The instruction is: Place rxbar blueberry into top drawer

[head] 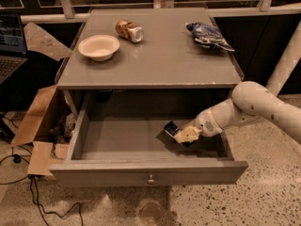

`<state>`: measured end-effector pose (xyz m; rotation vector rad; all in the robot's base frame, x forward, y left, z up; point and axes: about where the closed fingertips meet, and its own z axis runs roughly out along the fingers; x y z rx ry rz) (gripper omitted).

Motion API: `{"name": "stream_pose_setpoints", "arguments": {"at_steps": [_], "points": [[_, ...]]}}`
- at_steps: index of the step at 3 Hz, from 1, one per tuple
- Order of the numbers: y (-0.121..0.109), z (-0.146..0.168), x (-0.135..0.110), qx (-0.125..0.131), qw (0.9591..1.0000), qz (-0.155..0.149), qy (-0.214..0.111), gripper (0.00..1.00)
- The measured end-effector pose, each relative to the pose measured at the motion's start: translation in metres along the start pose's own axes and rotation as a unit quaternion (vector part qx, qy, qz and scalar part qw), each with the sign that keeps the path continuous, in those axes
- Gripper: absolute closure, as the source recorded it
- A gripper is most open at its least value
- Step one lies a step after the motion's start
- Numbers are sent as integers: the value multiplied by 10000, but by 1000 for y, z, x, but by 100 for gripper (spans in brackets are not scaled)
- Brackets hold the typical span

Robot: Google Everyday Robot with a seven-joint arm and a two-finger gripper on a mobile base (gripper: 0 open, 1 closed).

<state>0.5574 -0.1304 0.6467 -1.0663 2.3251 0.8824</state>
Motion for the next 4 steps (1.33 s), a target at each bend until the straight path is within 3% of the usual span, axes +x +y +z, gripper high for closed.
{"name": "stream_pose_setpoints", "arguments": {"at_steps": [2,3,4], "points": [[0,0,0,-1,10000,0,0,34],[0,0,0,-1,10000,0,1,5],[0,0,0,-3,10000,0,1,0]]}}
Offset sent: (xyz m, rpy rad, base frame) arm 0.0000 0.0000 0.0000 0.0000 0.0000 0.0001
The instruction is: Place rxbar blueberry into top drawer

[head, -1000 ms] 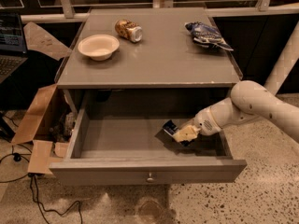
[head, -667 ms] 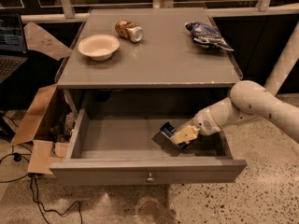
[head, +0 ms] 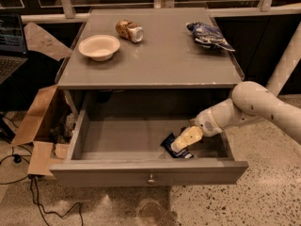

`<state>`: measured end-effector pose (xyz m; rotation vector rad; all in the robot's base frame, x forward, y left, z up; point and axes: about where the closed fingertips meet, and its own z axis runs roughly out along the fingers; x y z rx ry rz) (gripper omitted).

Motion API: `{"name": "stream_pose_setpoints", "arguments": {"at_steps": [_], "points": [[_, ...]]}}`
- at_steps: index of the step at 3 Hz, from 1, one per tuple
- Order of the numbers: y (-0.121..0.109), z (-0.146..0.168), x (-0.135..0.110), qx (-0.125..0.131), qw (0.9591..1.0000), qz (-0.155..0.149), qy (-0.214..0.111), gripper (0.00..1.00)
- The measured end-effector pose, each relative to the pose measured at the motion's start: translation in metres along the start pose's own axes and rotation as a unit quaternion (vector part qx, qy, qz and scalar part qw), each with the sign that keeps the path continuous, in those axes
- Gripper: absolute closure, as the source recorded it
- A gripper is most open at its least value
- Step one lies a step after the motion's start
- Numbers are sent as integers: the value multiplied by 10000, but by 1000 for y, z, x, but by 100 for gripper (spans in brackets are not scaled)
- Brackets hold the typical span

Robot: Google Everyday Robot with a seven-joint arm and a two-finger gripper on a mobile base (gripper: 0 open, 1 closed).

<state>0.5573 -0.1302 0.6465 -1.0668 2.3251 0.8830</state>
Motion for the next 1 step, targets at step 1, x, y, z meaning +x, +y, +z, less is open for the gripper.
{"name": "stream_pose_setpoints", "arguments": {"at_steps": [1], "points": [[0,0,0,0,10000,0,0,0]]}}
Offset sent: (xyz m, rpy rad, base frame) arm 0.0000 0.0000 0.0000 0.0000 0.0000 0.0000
